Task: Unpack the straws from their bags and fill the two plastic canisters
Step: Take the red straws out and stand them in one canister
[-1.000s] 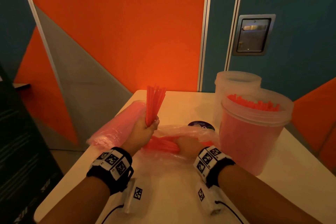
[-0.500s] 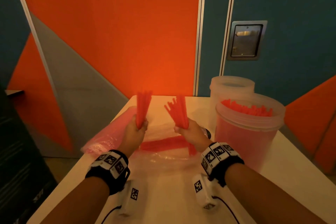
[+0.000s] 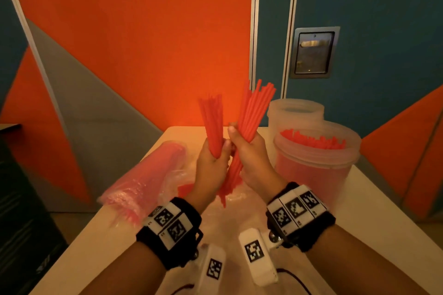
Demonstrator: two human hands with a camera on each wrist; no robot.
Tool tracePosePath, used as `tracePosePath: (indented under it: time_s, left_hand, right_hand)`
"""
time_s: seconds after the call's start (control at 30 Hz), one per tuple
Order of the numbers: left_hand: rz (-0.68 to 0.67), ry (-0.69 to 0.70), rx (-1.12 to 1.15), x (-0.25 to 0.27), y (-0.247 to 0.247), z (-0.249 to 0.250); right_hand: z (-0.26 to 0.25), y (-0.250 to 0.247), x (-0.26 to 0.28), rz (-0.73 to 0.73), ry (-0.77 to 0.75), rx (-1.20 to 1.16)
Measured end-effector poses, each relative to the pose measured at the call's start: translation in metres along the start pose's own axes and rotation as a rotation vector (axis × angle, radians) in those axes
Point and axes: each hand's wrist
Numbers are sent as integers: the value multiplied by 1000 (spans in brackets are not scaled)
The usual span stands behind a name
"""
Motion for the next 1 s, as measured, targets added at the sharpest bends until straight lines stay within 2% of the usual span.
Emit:
tracePosePath:
  time_s: [0.13,0.3,0.43,0.57,0.77,0.87,1.0]
  left_hand:
    - [-122,-29,156,23,33,-3]
    - [-243,-11,173,45,62,-3]
    - [-222,-119,211,55,79,-10]
    - [-325,-293,415,62,83,-1]
    - [-292,-372,643,57,77,-7]
    - [-351,-372,732,52,73,-1]
    - [-334,-380,741,48,73,5]
  right_hand:
    - [1,-12,33,33,-44,184]
    - [13,-32,53,146,5,268]
    - [25,-41,62,149,73,178]
    - [34,-46,65,194,90,129]
    - [30,-52,66,224,61,154]
    - [33,-53,64,277,31,131]
    - [39,-53,60,308,60,165]
Point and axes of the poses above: each hand's wrist, its own x-axis away from the middle knuckle, its own y-axis out of the palm, z = x × y, and after that the axes turned 14 degrees about -z, right-handed
